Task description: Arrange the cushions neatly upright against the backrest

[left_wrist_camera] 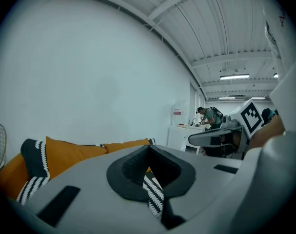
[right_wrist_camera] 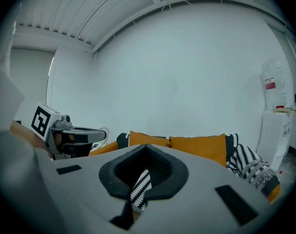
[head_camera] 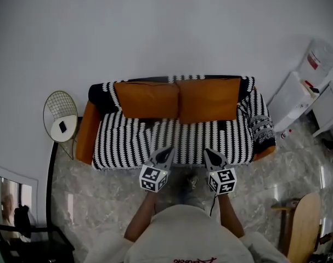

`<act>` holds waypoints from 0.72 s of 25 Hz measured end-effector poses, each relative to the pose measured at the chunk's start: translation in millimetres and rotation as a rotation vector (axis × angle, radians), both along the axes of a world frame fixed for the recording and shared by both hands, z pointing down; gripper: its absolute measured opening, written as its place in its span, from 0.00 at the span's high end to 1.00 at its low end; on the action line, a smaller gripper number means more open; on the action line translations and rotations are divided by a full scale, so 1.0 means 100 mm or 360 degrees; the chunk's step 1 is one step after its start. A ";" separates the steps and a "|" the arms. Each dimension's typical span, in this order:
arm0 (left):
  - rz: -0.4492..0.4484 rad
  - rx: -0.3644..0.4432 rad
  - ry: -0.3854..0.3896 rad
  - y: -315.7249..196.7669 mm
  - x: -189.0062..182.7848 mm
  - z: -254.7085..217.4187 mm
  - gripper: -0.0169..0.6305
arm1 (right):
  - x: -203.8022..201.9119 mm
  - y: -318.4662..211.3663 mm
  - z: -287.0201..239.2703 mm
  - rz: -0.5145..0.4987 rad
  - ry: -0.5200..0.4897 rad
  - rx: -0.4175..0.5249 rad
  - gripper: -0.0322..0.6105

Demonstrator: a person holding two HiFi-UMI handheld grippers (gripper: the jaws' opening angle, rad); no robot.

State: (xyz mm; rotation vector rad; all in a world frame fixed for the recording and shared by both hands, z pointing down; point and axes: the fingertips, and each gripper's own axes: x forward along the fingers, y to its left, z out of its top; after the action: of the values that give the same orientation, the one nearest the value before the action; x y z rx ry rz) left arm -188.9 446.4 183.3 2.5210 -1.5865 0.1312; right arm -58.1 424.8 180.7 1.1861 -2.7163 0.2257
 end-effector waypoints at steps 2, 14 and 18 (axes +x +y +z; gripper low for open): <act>-0.0005 0.0009 0.0006 0.13 0.03 -0.02 0.93 | 0.04 0.11 -0.03 0.0004 -0.0004 0.0011 0.91; -0.0049 0.0050 0.0022 0.52 0.09 -0.09 0.93 | 0.12 0.46 -0.09 -0.0014 0.0009 0.0058 0.91; -0.0049 0.0058 0.0017 0.59 0.06 -0.10 0.93 | 0.08 0.52 -0.12 -0.0019 0.0011 0.0077 0.91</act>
State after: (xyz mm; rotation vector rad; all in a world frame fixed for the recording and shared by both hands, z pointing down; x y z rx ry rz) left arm -183.3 505.4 173.5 2.5184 -1.6377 0.0853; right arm -49.9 477.0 168.5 1.1807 -2.7364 0.1550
